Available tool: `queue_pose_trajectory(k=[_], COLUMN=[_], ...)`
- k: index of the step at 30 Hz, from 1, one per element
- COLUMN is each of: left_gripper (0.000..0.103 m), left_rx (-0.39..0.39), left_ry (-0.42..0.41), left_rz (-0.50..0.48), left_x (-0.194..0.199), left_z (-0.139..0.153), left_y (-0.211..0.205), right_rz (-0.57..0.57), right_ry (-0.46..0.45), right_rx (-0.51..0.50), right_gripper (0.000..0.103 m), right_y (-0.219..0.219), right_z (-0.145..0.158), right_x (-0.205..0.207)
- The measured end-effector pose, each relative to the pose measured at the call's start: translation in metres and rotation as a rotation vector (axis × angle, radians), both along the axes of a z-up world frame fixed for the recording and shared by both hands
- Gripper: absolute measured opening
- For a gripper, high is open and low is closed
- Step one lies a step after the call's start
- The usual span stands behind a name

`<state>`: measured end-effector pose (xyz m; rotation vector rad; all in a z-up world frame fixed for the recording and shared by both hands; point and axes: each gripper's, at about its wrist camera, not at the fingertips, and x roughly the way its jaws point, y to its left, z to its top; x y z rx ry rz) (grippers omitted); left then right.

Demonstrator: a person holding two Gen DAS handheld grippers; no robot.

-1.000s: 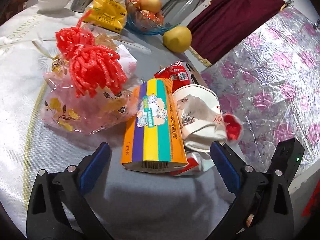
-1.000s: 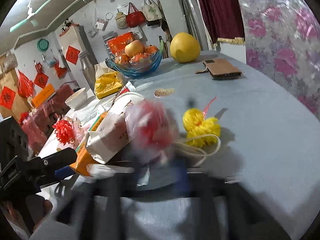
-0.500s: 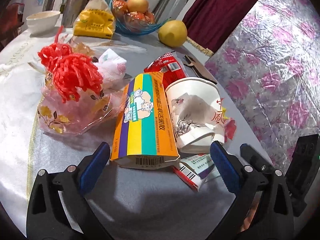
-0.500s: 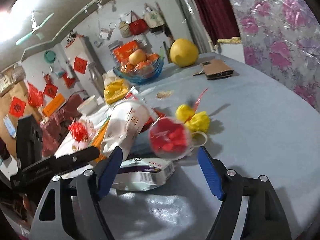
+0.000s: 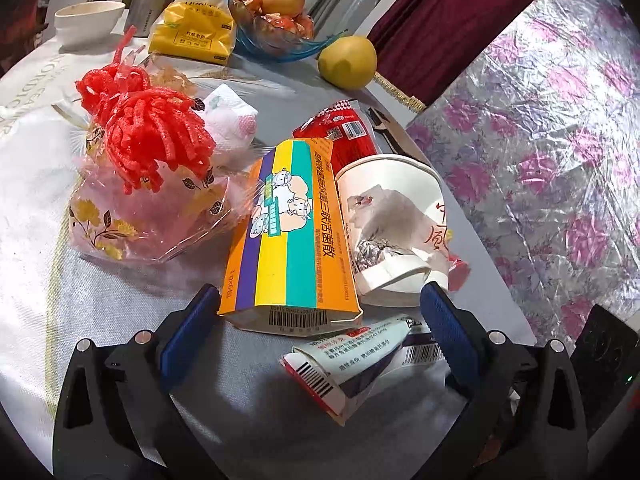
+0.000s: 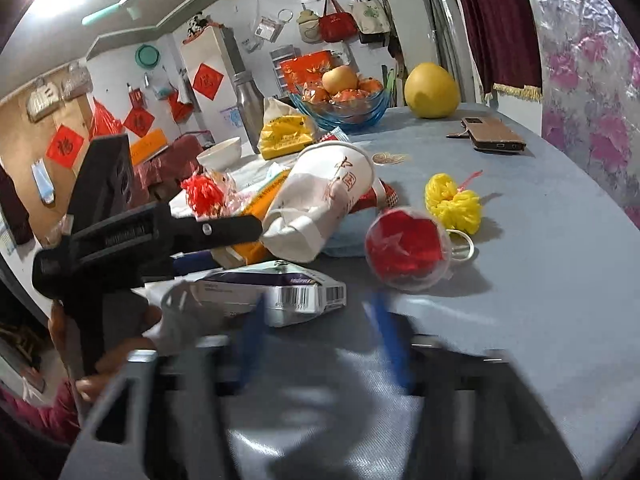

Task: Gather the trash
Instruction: 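Grasp striped box with left gripper while right gripper grasps white medicine box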

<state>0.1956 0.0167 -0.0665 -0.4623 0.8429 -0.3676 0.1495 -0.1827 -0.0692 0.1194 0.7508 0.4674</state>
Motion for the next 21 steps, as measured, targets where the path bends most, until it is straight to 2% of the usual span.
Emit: queue_pose_trajectory(k=[3, 6, 7, 8, 9, 13, 18, 20, 21], left_gripper=[0.096, 0.096, 0.096, 0.096, 0.096, 0.096, 0.096, 0.096, 0.096], left_rx=[-0.003, -0.004, -0.004, -0.004, -0.004, -0.006, 0.016, 0.036, 0.052], left_ry=[0.000, 0.000, 0.000, 0.000, 0.000, 0.000, 0.000, -0.002, -0.002], left_rz=[-0.001, 0.000, -0.001, -0.001, -0.001, -0.001, -0.005, -0.006, -0.006], left_x=[0.000, 0.000, 0.000, 0.000, 0.000, 0.000, -0.001, -0.002, -0.002], left_z=[0.000, 0.000, 0.000, 0.000, 0.000, -0.001, 0.000, 0.002, 0.002], left_y=[0.001, 0.001, 0.001, 0.001, 0.001, 0.001, -0.001, -0.003, -0.005], right_rz=[0.017, 0.030, 0.049, 0.070, 0.102, 0.054, -0.084, -0.127, -0.121], right_ry=[0.014, 0.067, 0.075, 0.080, 0.085, 0.028, 0.016, 0.020, 0.024], right_rx=[0.007, 0.031, 0.046, 0.046, 0.054, -0.022, -0.041, -0.048, -0.023], right_gripper=[0.085, 0.084, 0.077, 0.043, 0.034, 0.034, 0.034, 0.039, 0.046], right_y=[0.008, 0.017, 0.019, 0.021, 0.022, 0.008, -0.035, -0.046, -0.050], right_z=[-0.002, -0.011, -0.012, -0.014, -0.014, -0.010, -0.004, -0.005, -0.005], right_x=[0.011, 0.025, 0.025, 0.022, 0.018, -0.009, -0.023, -0.023, -0.022])
